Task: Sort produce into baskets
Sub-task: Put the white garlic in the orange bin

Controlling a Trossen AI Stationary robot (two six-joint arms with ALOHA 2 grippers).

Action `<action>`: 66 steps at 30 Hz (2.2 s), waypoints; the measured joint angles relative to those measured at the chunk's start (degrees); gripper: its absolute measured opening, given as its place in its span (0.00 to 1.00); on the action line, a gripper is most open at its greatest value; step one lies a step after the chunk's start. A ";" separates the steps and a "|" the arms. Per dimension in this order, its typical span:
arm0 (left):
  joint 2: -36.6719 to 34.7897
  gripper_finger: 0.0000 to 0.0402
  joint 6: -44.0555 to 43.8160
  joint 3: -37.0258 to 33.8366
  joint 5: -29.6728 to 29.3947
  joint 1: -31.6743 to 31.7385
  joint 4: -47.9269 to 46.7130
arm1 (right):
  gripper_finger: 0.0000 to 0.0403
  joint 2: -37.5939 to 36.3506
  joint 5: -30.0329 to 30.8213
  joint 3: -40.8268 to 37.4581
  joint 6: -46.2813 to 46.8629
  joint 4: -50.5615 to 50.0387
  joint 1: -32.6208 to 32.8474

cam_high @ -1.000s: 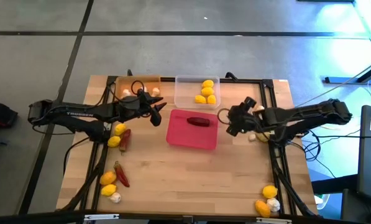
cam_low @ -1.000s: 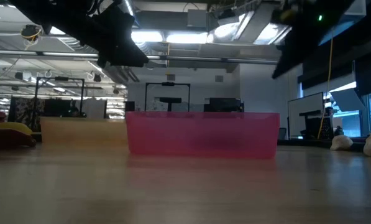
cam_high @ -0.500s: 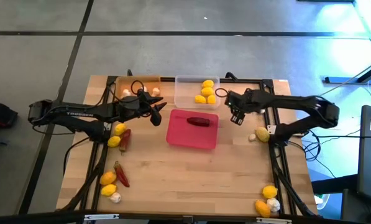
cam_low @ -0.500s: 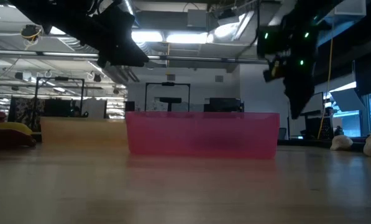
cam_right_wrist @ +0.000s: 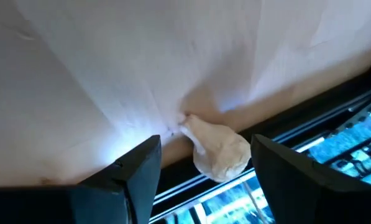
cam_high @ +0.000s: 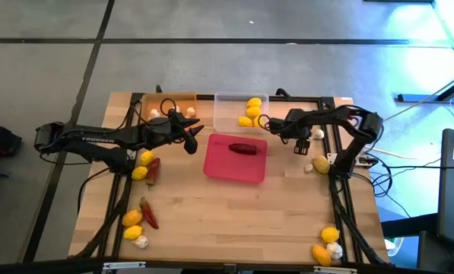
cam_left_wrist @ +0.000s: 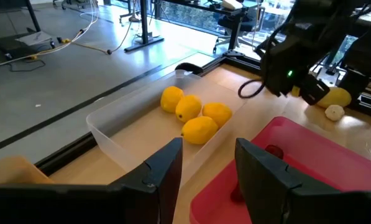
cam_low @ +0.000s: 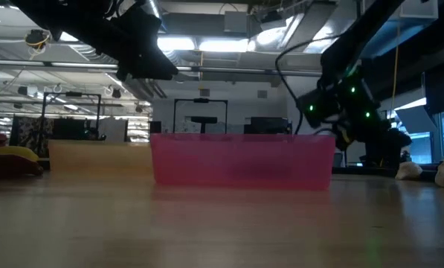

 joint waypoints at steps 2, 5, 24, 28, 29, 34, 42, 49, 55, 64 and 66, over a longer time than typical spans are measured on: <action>0.00 0.36 -0.17 0.00 0.00 0.00 -0.37 | 0.60 1.58 0.16 0.00 -0.67 0.04 0.00; 0.00 0.36 -0.29 0.00 -0.02 0.00 -0.63 | 0.60 2.88 0.71 0.01 -1.42 0.62 0.04; 0.02 0.36 -1.38 0.00 -0.02 0.00 -1.28 | 0.60 3.10 5.50 -5.99 -5.19 5.33 -2.42; 0.02 0.36 -1.42 0.00 -0.02 0.00 -1.28 | 0.60 3.10 5.90 -5.99 -7.78 6.63 -3.50; 0.02 0.36 -1.42 0.00 -0.02 0.00 -1.26 | 0.60 3.12 6.03 -5.99 -7.96 6.84 -3.81; 0.02 0.36 -1.44 0.00 -0.02 0.00 -1.28 | 0.52 3.21 6.69 -6.08 -8.09 7.35 -4.65; 0.02 0.36 -1.44 0.00 -0.02 0.00 -1.28 | 0.26 3.25 6.98 -6.10 -8.09 8.21 -4.63; 0.01 0.36 -1.44 0.00 -0.02 0.00 -1.28 | 0.15 3.25 6.95 -6.08 -8.07 7.75 -4.50; 0.01 0.36 -1.44 0.00 -0.02 0.00 -1.28 | 0.14 2.48 5.84 -6.03 -7.97 7.33 -4.46; 0.02 0.36 -1.44 0.00 -0.02 0.00 -1.28 | 0.14 -3.52 3.30 -5.84 -6.99 7.09 -4.46; 0.01 0.36 -1.39 0.00 -0.02 0.00 -1.28 | 0.14 -5.46 3.28 -5.84 -6.99 7.10 -4.43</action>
